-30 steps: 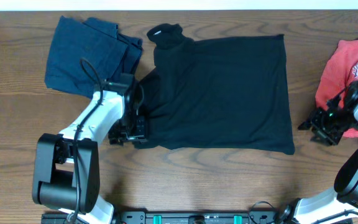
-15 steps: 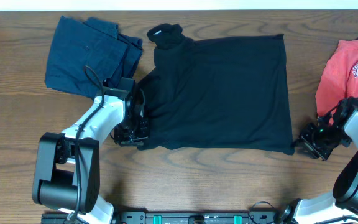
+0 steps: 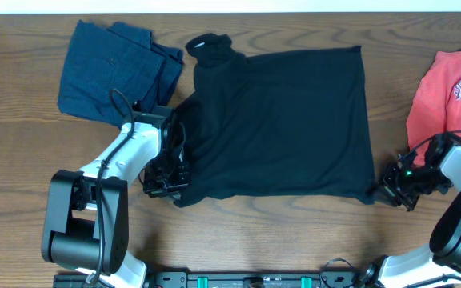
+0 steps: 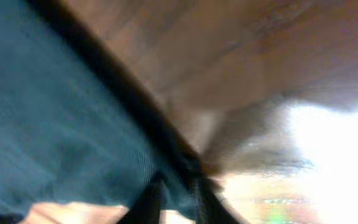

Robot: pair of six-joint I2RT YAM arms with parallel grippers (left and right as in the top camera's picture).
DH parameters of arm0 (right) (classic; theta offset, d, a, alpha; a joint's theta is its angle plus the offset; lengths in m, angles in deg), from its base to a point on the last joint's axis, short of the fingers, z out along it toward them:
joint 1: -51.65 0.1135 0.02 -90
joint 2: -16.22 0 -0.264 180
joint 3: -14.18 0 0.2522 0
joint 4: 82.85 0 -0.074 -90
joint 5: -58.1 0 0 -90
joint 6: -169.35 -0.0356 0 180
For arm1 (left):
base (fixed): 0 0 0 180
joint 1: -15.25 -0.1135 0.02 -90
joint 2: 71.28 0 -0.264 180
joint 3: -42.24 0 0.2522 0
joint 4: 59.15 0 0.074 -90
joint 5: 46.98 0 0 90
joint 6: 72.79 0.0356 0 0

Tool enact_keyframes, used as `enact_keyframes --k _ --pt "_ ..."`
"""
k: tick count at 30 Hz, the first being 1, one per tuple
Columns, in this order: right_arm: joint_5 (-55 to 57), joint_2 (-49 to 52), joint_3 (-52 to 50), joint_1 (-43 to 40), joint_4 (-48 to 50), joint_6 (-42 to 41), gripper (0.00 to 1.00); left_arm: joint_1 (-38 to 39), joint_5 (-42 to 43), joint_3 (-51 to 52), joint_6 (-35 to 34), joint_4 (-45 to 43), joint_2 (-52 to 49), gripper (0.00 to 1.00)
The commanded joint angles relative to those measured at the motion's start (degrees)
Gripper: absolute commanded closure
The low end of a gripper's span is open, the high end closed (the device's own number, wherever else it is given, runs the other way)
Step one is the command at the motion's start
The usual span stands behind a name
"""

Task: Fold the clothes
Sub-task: 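Grasp the polo's bottom corners with both grippers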

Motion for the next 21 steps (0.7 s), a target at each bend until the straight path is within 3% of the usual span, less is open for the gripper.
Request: enact_keyframes --k 1,7,14,21 --pt "1.9 1.9 -1.4 0.1 0.7 1.3 0.99 0.0 0.1 -2.7 1.8 2.3 -0.1 0.94" --pt "-0.2 -0.3 4.4 -2.6 -4.3 3.1 0.99 -0.2 -0.6 -9.2 3.0 10.1 1.1 0.94" --pt "-4.3 -9.8 13.1 -4.6 -12.7 4.2 0.99 -1.4 -2.5 -16.0 4.9 17.2 5.1 0.94" --pt "-4.3 -13.6 14.4 -3.6 -9.4 1.0 0.99 -2.9 -12.0 -16.5 5.1 5.1 7.3 0.94"
